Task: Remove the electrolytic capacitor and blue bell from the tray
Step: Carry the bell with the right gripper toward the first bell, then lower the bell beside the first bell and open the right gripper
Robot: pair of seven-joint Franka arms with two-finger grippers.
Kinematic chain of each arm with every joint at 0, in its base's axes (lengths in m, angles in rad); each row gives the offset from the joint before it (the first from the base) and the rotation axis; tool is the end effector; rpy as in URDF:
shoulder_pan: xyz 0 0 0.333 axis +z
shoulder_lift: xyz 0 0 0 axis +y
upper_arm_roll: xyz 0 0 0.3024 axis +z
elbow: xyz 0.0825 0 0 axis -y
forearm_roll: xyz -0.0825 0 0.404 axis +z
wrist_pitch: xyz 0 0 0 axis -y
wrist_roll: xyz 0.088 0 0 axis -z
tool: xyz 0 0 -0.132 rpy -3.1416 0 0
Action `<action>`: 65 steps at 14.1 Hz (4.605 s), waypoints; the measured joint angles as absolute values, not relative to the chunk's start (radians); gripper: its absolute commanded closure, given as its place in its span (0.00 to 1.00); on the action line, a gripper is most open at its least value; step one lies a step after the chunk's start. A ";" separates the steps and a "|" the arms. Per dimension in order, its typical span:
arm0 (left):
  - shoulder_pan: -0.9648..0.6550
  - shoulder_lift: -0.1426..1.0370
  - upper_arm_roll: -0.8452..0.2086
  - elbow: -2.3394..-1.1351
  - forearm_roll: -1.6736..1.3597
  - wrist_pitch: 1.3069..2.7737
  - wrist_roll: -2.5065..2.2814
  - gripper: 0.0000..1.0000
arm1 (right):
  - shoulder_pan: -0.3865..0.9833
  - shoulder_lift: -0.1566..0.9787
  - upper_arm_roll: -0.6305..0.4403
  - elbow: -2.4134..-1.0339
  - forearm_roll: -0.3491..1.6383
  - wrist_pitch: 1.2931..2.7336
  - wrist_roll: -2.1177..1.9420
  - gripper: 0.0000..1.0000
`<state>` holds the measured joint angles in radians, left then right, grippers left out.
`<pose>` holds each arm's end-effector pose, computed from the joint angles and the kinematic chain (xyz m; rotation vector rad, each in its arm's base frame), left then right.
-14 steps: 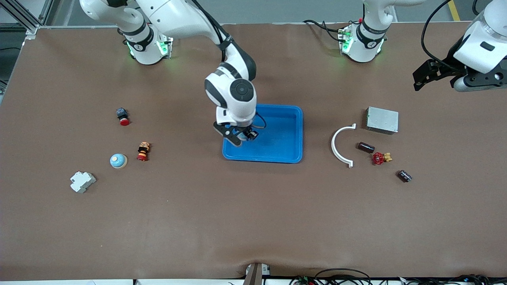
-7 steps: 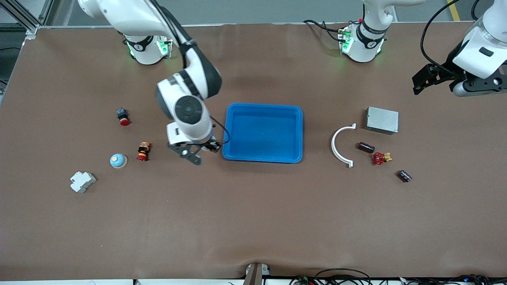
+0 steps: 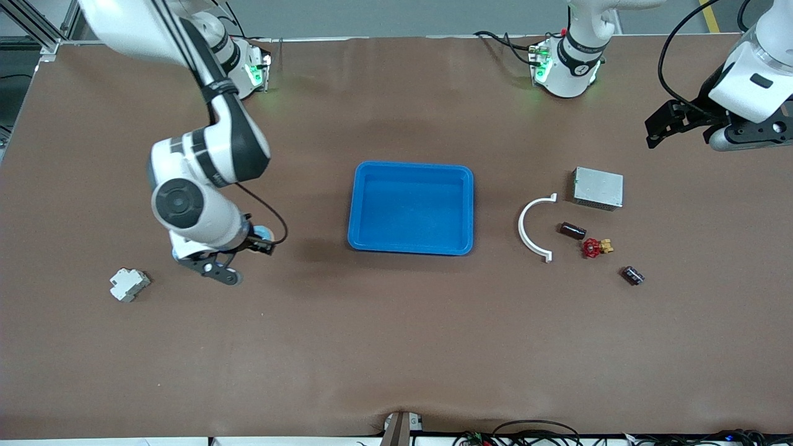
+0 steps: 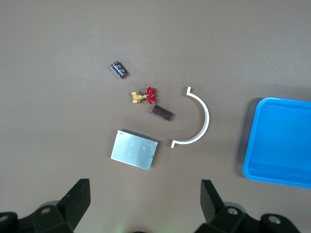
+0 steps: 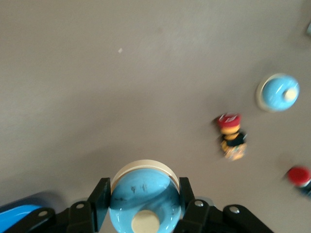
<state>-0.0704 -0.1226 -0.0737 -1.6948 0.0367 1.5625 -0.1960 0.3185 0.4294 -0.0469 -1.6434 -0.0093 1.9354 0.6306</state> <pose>0.5307 -0.0741 0.5923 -3.0938 -0.0814 0.0033 0.6391 0.1795 0.3090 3.0046 -0.5346 -0.1696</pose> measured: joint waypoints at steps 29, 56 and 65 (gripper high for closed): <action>-0.070 -0.122 -0.073 -1.682 0.037 1.561 -0.194 0.00 | -0.057 0.611 -0.046 -1.704 -0.012 2.367 0.024 1.00; -0.065 -0.124 -0.067 -1.675 0.037 1.553 -0.193 0.00 | -0.084 0.709 -0.042 -1.697 -0.012 2.505 0.024 0.00; -0.065 -0.124 -0.067 -1.674 0.037 1.552 -0.193 0.00 | -0.078 0.547 -0.029 -1.636 -0.040 2.203 0.022 0.00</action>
